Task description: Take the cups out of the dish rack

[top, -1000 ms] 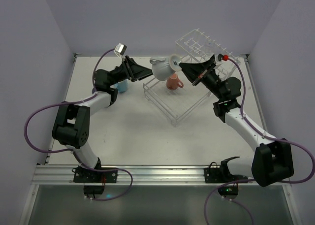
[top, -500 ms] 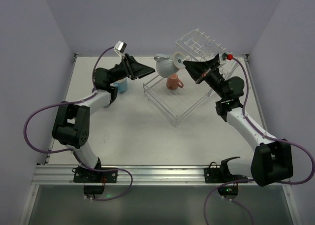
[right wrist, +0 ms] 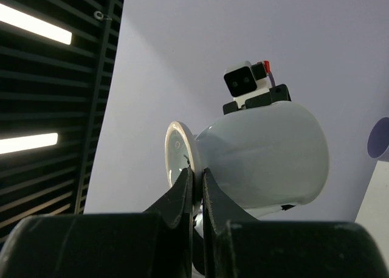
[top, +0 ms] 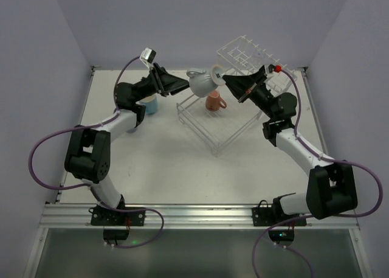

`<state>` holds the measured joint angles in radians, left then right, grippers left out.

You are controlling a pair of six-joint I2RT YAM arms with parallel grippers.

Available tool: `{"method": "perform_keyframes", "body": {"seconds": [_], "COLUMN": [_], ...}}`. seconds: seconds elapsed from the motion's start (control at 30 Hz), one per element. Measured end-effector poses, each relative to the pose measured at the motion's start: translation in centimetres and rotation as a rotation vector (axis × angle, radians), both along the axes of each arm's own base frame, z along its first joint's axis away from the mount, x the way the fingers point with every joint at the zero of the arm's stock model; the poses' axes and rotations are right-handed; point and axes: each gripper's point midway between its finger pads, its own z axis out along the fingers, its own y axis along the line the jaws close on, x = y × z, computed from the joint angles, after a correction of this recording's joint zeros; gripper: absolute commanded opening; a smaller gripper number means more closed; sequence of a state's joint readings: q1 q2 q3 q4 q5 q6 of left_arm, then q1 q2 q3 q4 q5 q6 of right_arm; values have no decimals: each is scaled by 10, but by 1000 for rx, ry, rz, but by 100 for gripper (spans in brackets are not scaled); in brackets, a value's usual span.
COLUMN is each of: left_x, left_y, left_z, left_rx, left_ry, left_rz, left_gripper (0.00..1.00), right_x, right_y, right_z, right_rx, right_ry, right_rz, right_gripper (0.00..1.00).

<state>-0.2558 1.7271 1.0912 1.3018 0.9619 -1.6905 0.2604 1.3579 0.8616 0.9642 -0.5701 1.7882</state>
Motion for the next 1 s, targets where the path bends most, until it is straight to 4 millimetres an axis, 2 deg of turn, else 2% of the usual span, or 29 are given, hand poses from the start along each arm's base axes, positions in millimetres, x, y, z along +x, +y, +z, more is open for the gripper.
{"method": "perform_keyframes", "body": {"seconds": [0.2, 0.43, 0.63, 0.73, 0.8, 0.83, 0.93, 0.97, 1.0], "left_x": [2, 5, 4, 3, 5, 5, 2, 2, 3], "left_y": [0, -1, -7, -9, -8, -8, -7, -7, -7], "left_z": [2, 7, 10, 12, 13, 14, 24, 25, 26], "left_rx": [-13, -38, -60, -71, -80, -85, -115, -120, -124], "left_ry": [17, 42, 62, 79, 93, 102, 97, 106, 112], "left_rz": [3, 14, 12, 8, 12, 13, 11, 8, 9], "left_gripper": [49, 48, 41, 33, 8, 0, 0, 0, 0], "right_x": [6, 20, 25, 28, 30, 30, 32, 31, 31], "right_y": [4, 12, 15, 16, 16, 17, 19, 19, 20], "right_z": [2, -13, -15, -18, -19, -19, -23, -20, -19], "right_rx": [19, 46, 94, 113, 120, 125, 128, 129, 129], "right_ry": [-17, 11, 19, 38, 46, 49, 76, 71, 68], "right_rz": [28, 69, 100, 110, 116, 119, 131, 137, 142], "right_gripper": [0, 0, 0, 0, 0, 0, 0, 19, 31]}}
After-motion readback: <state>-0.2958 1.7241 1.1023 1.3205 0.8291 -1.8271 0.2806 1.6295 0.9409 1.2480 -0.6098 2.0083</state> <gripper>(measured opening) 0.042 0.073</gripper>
